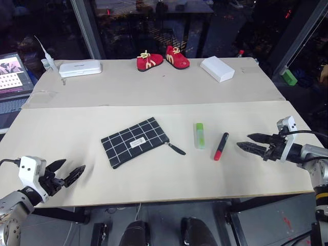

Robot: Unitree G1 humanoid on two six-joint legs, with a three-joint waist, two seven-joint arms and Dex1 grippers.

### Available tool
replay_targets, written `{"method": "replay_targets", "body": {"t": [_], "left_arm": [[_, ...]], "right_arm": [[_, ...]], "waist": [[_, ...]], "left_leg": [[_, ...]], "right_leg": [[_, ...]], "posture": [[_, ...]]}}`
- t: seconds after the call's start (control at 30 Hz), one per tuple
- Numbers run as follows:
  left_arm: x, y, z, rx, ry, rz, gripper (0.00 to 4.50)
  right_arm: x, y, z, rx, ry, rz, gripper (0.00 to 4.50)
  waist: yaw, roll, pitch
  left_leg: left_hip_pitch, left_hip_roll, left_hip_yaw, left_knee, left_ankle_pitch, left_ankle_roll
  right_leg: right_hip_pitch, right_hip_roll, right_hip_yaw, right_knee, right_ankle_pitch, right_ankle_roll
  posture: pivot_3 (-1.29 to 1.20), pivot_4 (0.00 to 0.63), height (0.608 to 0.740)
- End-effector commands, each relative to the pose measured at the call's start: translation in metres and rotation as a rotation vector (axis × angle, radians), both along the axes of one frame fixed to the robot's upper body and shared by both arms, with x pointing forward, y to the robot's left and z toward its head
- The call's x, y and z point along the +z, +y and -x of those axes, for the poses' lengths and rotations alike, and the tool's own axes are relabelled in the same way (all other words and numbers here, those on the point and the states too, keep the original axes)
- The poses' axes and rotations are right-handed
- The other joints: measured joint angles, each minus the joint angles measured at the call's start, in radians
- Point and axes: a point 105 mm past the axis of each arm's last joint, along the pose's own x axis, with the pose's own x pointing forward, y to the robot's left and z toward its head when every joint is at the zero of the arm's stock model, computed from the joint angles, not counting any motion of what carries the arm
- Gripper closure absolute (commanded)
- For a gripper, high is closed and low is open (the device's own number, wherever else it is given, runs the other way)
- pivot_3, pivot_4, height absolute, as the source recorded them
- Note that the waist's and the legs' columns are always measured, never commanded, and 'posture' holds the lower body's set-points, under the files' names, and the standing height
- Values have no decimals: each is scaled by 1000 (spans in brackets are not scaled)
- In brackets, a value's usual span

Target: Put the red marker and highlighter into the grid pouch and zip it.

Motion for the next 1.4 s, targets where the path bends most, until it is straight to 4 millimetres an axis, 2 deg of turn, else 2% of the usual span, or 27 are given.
{"method": "replay_targets", "body": {"t": [0.03, 0.13, 0.17, 0.23, 0.37, 0.47, 0.6, 0.67, 0.73, 0.83, 0.93, 0.97, 1.13, 1.27, 1.4], "left_arm": [[13, 0, 0, -19, -40, -10, 40], [21, -12, 1, -167, -52, 34, 40], [22, -13, 2, -220, -62, 23, 0], [21, -9, 0, -243, -78, -74, 0], [15, -6, 0, -316, -93, -292, 0], [22, -6, -7, -336, -151, -368, 0], [28, -8, -15, -389, -204, -487, 0], [28, -7, -18, -424, -219, -578, 0], [28, -8, -22, -468, -239, -661, 0], [28, -13, -28, -508, -280, -707, 0], [27, -20, -35, -576, -327, -787, 0], [27, -23, -37, -594, -347, -808, 0], [26, -35, -46, -631, -425, -837, 0], [23, -40, -47, -642, -442, -831, 0], [23, -43, -46, -645, -452, -825, 0]], "right_arm": [[14, 3, -5, 13, -64, 9, 0], [19, 2, -14, -25, -99, 9, 0], [21, 2, -16, -32, -108, -2, 396], [25, 2, -17, -26, -124, -20, 668], [30, 6, -17, -3, -128, -15, 2057], [32, 12, -17, 34, -125, -4, 3146], [37, 29, -18, 107, -137, 1, 4437], [40, 52, -18, 184, -147, 5, 4479], [45, 83, -20, 269, -151, -10, 4479], [47, 121, -21, 359, -144, -11, 4479], [52, 178, -25, 463, -211, -1, 4479], [48, 196, -27, 479, -218, 26, 4479], [16, 248, -34, 483, -140, 147, 4479], [-3, 265, -41, 471, -165, 248, 4479], [-17, 266, -54, 457, -221, 370, 4479]], "waist": [[0, 0, 0], [-2, 0, 0], [-2, 0, 0], [-2, 0, 0], [-1, 0, 0], [-1, 0, 0], [0, 0, 0], [-2, 1, 0], [-9, 1, 0], [-13, 1, 0], [-11, 1, 0], [-10, 1, 0], [0, 1, 0], [-1, 1, 0], [-5, 1, 0]], "left_leg": [[0, 0, 0, 0, 0, 0], [0, 0, 0, 0, 0, 0], [0, 0, 0, 0, 0, 0], [0, 0, 1, 0, 0, 0], [0, 0, 1, 0, 0, 0], [-1, 0, 1, 0, 0, 0], [-1, 0, 1, 0, 0, 0], [0, 1, 1, 0, 0, -1], [0, 1, 1, 0, 0, -1], [0, 2, 1, 0, 0, -1], [-1, 2, 2, 0, 0, -1], [-2, 2, 2, 0, 0, -1], [-6, 0, 5, 0, 0, -2], [-12, 0, 8, 1, 1, -3], [-11, 0, 9, 1, 1, -3]], "right_leg": [[0, 0, 0, 0, 0, 0], [0, 0, 0, 0, 0, 0], [0, 0, 0, 0, 0, 0], [0, 0, 0, 1, 0, -1], [-1, 0, 0, 0, -1, -1], [-1, 0, 0, 0, -1, -1], [-1, 0, -1, 0, 0, -1], [-1, 0, -1, 1, 0, -1], [-1, 0, 0, 1, 0, -1], [-3, 1, 0, 2, 0, -1], [-4, 0, -1, 4, 0, -1], [-5, 0, -1, 4, 0, -1], [-13, -3, -3, 13, 0, -1], [-16, -2, -6, 16, 0, -1], [-15, -2, -6, 14, 0, -1]], "posture": [[0, 150, 740], [0, 150, 740], [0, 150, 740], [0, 150, 740], [0, 150, 740], [0, 150, 740], [0, 150, 740], [0, 150, 740], [0, 150, 740], [0, 150, 740], [0, 150, 740], [0, 150, 740], [0, 150, 740], [0, 150, 740], [0, 150, 740]]}}
